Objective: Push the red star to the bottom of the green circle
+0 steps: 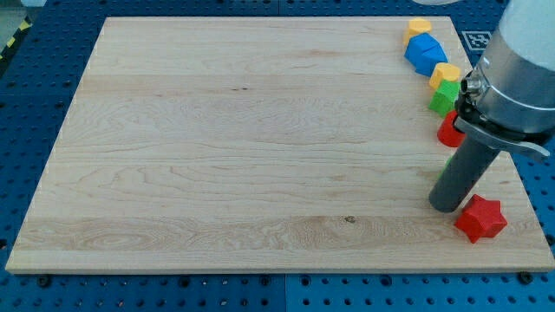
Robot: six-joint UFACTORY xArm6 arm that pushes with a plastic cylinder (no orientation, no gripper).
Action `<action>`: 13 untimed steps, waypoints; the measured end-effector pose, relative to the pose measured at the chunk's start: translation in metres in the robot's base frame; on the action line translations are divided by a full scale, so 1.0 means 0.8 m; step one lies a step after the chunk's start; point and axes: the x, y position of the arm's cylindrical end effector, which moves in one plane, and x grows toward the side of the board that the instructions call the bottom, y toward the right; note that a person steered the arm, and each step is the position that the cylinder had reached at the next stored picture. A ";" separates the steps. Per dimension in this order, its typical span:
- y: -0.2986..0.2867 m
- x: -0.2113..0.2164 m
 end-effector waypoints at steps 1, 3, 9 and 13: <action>0.009 -0.015; 0.014 -0.047; 0.047 0.083; 0.046 0.047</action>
